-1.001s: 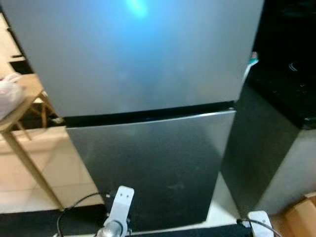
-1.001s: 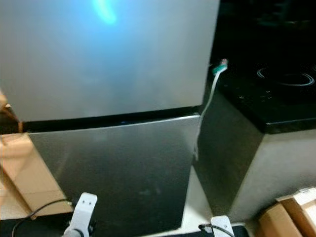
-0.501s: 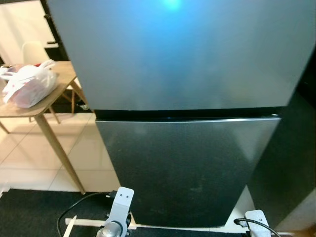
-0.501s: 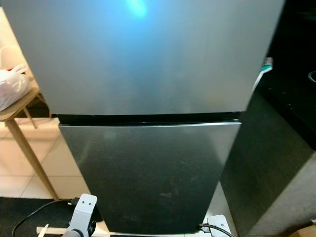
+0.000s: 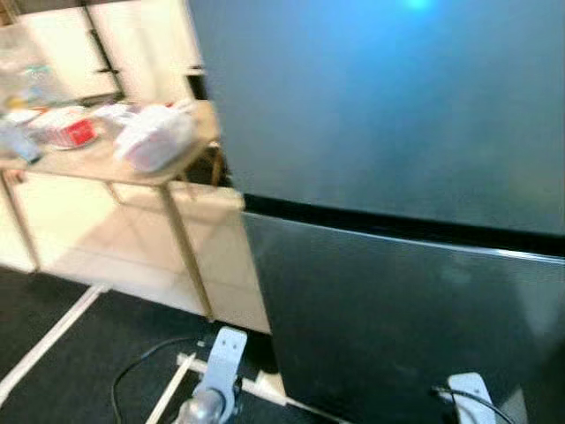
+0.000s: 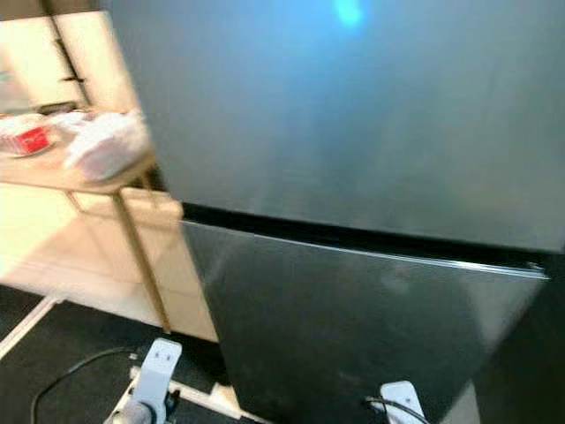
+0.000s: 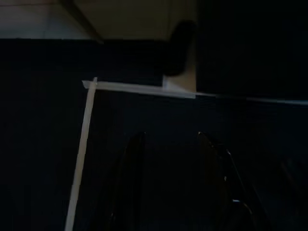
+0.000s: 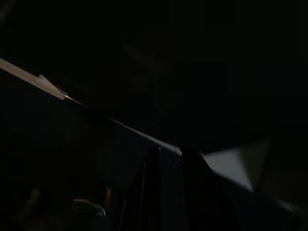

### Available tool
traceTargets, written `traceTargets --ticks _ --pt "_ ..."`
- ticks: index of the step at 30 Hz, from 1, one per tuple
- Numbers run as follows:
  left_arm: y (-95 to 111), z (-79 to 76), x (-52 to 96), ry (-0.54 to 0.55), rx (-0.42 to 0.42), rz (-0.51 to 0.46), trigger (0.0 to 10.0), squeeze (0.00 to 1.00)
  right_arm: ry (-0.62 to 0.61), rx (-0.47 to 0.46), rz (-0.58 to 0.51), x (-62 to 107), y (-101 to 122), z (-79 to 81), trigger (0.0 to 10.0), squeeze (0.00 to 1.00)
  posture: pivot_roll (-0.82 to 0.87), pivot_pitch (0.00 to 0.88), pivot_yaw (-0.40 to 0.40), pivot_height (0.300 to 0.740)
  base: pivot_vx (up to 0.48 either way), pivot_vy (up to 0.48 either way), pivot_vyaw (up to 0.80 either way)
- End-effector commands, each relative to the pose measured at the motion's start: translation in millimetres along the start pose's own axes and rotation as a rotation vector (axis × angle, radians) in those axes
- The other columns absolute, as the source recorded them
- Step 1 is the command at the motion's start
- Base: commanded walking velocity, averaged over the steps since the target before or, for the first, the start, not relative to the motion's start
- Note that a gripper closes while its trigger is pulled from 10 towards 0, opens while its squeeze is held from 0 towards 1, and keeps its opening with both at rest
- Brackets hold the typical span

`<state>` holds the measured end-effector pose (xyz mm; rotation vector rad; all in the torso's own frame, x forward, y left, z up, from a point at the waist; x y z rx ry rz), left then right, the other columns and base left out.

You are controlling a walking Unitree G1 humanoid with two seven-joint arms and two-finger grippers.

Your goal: Restocking fridge

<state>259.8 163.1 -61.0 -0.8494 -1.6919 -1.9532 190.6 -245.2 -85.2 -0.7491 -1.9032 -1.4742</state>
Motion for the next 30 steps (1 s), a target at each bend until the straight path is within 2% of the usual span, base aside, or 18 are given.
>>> traceTargets --ticks 1,30 --pt "-11.6 4.0 2.6 0.005 -0.012 0.038 10.0 0.0 0.018 -0.019 0.009 0.5 -5.2 8.6 10.0 0.0 -0.1 0.025 0.054 0.726 0.0 0.0 0.8" --pt "-11.1 0.9 2.1 -0.01 0.005 0.039 10.0 0.0 0.025 -0.005 0.007 1.3 -5.9 7.1 10.0 0.0 -0.1 0.031 0.048 0.726 0.0 0.0 0.8"
Point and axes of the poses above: a point about 5 cm out from each wrist's last joint towards the gripper, its own x axis pointing back from the gripper into the wrist, its own y axis along the axis of the wrist's last joint, z = x × y, the point moved 2 cm from there along -x, pointing out of the wrist towards the gripper, and after that the axes turned 4 degrees about x, right-handed, at the moved point
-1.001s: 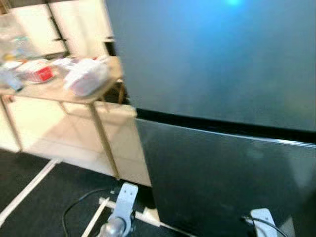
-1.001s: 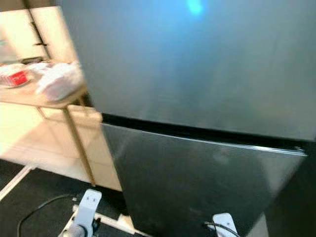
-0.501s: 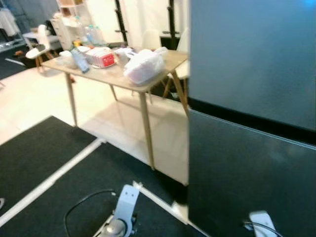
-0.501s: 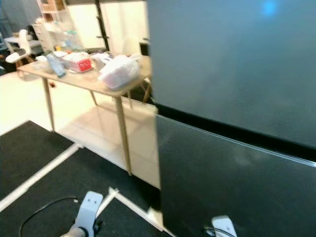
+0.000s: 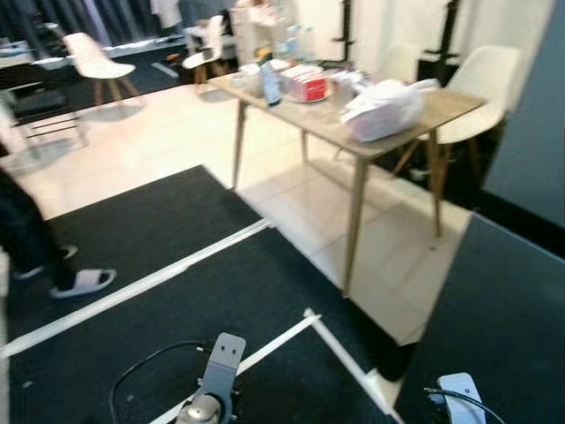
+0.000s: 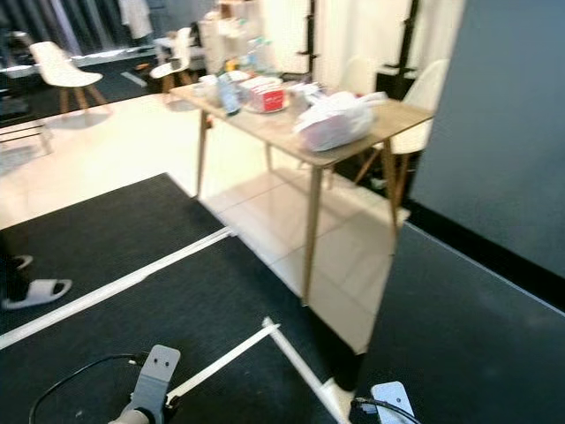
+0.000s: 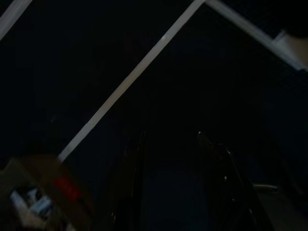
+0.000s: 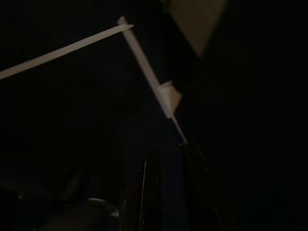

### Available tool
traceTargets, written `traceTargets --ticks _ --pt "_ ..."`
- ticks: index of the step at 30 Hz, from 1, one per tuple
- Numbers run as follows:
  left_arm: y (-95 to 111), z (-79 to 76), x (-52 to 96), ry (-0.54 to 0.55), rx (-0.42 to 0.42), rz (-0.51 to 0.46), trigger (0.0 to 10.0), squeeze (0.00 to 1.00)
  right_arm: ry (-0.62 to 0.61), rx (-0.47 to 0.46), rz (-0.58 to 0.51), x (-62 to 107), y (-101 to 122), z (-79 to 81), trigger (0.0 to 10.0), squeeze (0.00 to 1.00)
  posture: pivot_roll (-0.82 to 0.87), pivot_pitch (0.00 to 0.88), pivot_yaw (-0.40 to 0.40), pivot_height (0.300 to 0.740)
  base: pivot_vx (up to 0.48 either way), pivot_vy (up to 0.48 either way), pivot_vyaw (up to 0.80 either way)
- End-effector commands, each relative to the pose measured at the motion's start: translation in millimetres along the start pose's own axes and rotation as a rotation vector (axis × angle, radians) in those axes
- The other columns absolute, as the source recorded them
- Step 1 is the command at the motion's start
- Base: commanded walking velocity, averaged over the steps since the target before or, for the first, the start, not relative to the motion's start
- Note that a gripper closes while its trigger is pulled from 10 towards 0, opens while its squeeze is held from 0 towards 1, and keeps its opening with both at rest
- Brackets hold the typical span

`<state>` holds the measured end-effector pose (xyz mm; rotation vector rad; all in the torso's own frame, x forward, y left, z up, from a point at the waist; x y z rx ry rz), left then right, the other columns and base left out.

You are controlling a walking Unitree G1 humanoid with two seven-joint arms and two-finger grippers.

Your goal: Restocking fridge

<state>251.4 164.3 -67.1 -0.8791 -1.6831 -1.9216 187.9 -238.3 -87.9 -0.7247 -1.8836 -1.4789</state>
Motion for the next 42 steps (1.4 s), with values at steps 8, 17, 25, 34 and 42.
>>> traceTargets --ticks 8,17,25,34,42 --pt "1 0.2 -0.3 -0.003 0.011 0.002 10.0 0.0 -0.002 -0.001 0.006 0.9 -3 -0.7 10.0 0.0 -0.11 0.029 0.047 0.726 0.0 0.0 0.8" --pt "9 -5.0 -1.2 -0.034 0.047 -0.042 10.0 0.0 -0.002 -0.004 0.002 0.4 -1 -0.7 10.0 0.0 -0.1 0.027 0.046 0.726 0.0 0.0 0.8" --pt "12 -5.8 -1.9 -0.042 0.024 -0.05 10.0 0.0 -0.003 -0.009 -0.003 -0.2 0 0.5 10.0 0.0 -0.11 0.022 0.054 0.726 0.0 0.0 0.8" --pt "16 -4.8 -2.3 -0.044 0.026 -0.06 10.0 0.0 -0.041 -0.065 -0.012 0.0 0 -1.6 10.0 0.0 -0.11 0.018 0.056 0.726 0.0 0.0 0.44" --pt "20 -3.0 -2.6 -0.038 0.019 -0.077 10.0 0.0 -0.04 -0.073 -0.015 -0.7 2 -0.5 10.0 0.0 -0.11 0.011 0.056 0.726 0.0 0.0 0.0"
Point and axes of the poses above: a point about 5 cm out from each wrist's last joint towards the gripper, its own x axis pointing back from the gripper into the wrist, its own y axis along the axis of the wrist's last joint, z = x × y, the point moved 2 cm from there along -x, pointing out of the wrist towards the gripper, and after that the axes turned 4 degrees about x, right-handed, at the moved point
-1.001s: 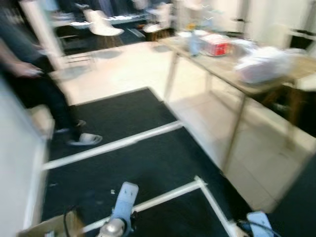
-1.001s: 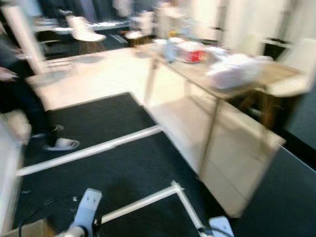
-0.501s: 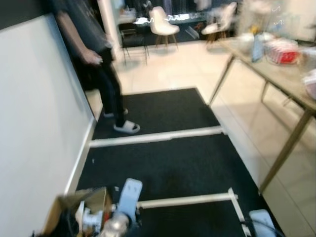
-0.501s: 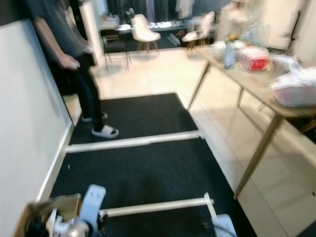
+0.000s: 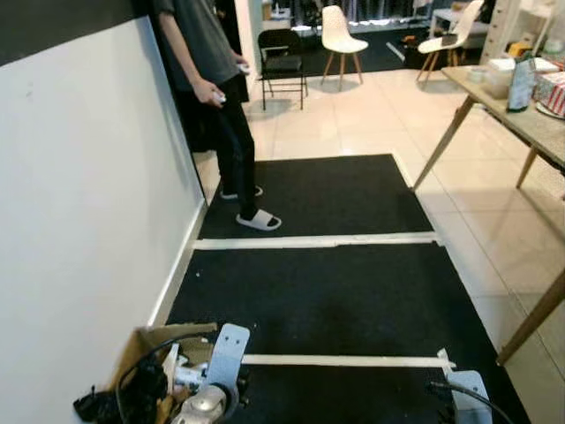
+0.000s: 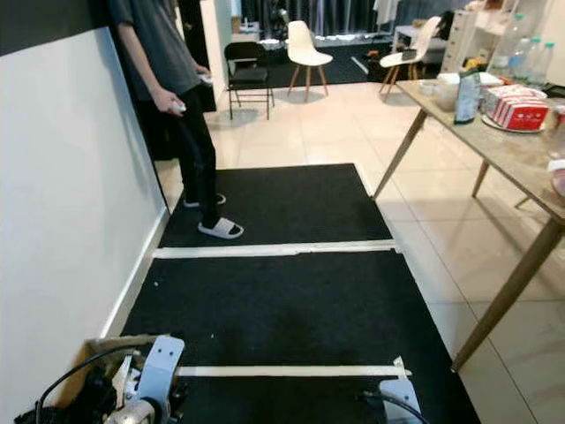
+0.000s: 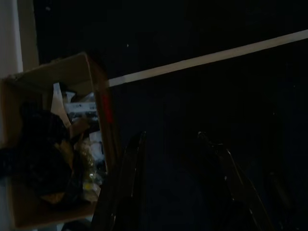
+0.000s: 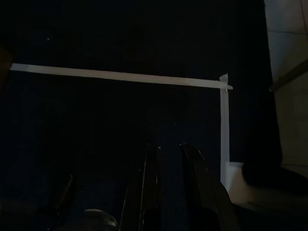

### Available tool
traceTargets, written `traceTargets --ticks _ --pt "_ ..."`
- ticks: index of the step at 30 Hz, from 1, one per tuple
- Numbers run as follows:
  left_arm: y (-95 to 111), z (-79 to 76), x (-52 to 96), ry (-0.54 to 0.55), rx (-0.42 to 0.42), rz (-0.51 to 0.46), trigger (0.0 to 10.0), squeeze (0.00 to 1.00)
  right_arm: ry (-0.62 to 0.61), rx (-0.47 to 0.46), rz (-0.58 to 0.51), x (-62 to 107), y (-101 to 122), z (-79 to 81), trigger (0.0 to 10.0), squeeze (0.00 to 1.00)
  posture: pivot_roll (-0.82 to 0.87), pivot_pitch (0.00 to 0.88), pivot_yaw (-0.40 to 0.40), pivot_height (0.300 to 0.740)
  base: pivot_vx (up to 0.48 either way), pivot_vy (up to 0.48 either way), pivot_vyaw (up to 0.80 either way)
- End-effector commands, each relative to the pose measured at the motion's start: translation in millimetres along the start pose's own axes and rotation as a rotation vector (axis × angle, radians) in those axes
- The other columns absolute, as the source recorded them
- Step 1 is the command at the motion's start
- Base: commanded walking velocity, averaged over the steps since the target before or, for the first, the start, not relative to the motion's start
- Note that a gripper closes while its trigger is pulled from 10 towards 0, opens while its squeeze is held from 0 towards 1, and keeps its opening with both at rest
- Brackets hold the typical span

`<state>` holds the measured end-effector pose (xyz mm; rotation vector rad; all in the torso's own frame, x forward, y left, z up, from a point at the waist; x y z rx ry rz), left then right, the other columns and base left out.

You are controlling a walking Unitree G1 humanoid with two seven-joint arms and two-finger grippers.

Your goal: Restocking fridge

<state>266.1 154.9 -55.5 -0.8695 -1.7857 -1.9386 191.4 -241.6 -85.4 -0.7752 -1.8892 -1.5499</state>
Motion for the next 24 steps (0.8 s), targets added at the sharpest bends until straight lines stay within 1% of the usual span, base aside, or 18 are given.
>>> traceTargets --ticks 1,9,14,16,19,21,24 --pt "1 3.1 0.4 0.009 -0.008 -0.006 10.0 0.0 0.003 -0.012 0.003 -0.2 -1 3.8 10.0 0.0 -0.11 0.011 0.056 0.726 0.0 0.0 0.0" --pt "5 0.8 -0.9 -0.001 -0.014 -0.013 10.0 0.0 -0.01 -0.023 -0.001 -0.1 -1 2.5 10.0 0.0 -0.11 0.009 0.063 0.726 0.0 0.0 0.0" --pt "10 1.9 -2.2 -0.012 -0.025 -0.016 10.0 0.0 -0.044 -0.075 -0.007 0.0 -1 3.0 10.0 0.0 -0.11 0.005 0.095 0.726 0.0 0.0 0.0" --pt "11 2.7 -2.3 -0.014 -0.029 -0.016 10.0 0.0 -0.048 -0.082 -0.009 0.0 -1 3.6 10.0 0.0 -0.1 0.003 0.106 0.726 0.0 0.0 0.0" --pt "22 11.3 -3.3 -0.014 -0.054 -0.024 10.0 0.0 -0.061 -0.129 -0.017 -0.1 -3 11.0 10.0 0.0 -0.1 0.0 0.152 0.726 0.0 0.0 0.0" --pt "25 13.6 -3.5 -0.013 -0.059 -0.027 10.0 0.0 -0.065 -0.142 -0.017 -0.1 -3 12.8 10.0 0.0 -0.1 0.0 0.152 0.726 0.0 0.0 0.0" --pt "31 17.7 -3.8 -0.01 -0.061 -0.033 10.0 0.0 -0.067 -0.156 -0.015 0.1 -5 16.5 10.0 0.0 -0.09 0.0 0.175 0.726 0.0 0.0 0.0"
Point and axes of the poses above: a point about 5 cm out from each wrist's last joint towards the gripper, its own x axis pointing back from the gripper into the wrist, its own y axis along the axis of the wrist's last joint, z = x × y, the point moved 2 cm from there along -x, pointing out of the wrist towards the gripper, and after that the axes turned 4 degrees about x, right-handed, at the moved point
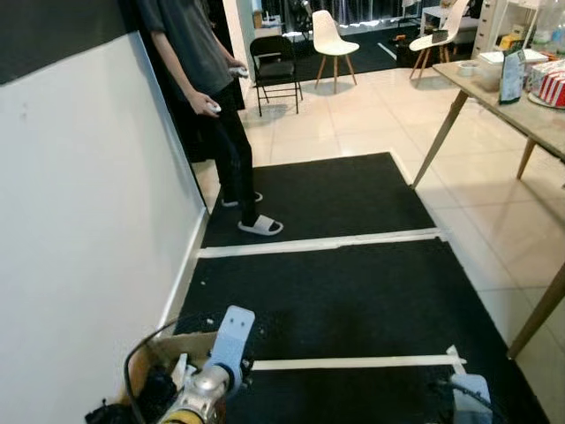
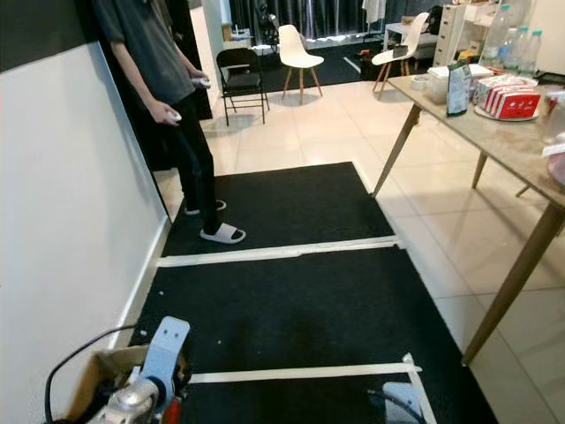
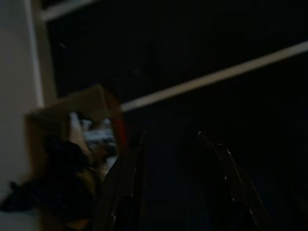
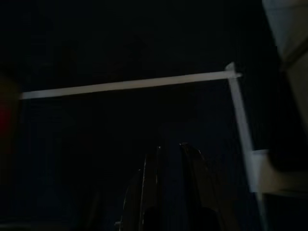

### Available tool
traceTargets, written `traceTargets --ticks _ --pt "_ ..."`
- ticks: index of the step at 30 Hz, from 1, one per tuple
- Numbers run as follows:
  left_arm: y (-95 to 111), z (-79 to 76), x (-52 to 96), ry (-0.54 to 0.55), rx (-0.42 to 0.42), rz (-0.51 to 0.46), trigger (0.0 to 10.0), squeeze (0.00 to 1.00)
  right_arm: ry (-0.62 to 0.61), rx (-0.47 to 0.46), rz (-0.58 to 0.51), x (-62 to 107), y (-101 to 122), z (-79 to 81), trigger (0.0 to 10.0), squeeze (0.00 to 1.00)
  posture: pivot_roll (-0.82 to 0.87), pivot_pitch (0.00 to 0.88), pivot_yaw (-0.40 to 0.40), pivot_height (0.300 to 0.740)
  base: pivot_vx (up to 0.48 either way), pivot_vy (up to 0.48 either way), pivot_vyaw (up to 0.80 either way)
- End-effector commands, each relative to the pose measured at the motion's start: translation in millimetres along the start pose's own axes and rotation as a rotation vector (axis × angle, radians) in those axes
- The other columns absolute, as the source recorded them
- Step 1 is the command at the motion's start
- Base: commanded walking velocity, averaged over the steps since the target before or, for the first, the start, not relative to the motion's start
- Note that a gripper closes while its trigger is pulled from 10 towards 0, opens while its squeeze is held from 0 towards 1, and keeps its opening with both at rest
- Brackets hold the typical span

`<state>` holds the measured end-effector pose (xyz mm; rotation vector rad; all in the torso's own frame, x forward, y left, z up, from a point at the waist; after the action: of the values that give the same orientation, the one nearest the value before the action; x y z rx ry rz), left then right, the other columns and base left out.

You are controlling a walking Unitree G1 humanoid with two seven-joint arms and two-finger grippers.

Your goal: Restocking fridge

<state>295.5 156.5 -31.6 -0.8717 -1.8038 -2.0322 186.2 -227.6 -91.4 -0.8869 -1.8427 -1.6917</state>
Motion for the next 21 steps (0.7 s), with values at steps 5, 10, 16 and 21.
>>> traceTargets --ticks 5,10,16,21 --pt "-3 12.4 2.6 0.027 0.006 0.022 10.0 0.0 0.001 -0.013 -0.011 0.1 0 3.9 10.0 0.0 -0.09 0.0 0.152 0.726 0.0 0.0 0.0" --pt "-22 1.1 5.1 0.053 0.077 0.037 10.0 0.0 0.028 0.074 -0.025 -2.9 13 -8.6 10.0 0.0 -0.1 0.002 0.042 0.726 0.0 0.0 0.0" --pt "-48 -11.5 11.6 0.072 0.138 0.07 10.0 0.0 0.046 0.154 -0.04 -6.3 30 -21.3 10.0 0.0 -0.09 0.004 -0.047 0.726 0.0 0.0 0.0" --pt "-53 -14.7 13.4 0.081 0.168 0.068 10.0 0.0 0.059 0.174 -0.054 -9.0 40 -19.6 10.0 0.0 -0.09 0.004 -0.07 0.726 0.0 0.0 0.0"
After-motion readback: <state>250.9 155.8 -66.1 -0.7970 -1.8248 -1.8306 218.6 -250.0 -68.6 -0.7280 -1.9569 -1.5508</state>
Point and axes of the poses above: a point about 5 cm out from each wrist's last joint towards the gripper, its own x axis pointing back from the gripper into the wrist, its own y axis along the axis of the wrist's last joint, z = x × y, the point moved 2 cm from there along -x, pointing out of the wrist towards the gripper, and after that the axes turned 4 degrees about x, right-handed, at the moved point
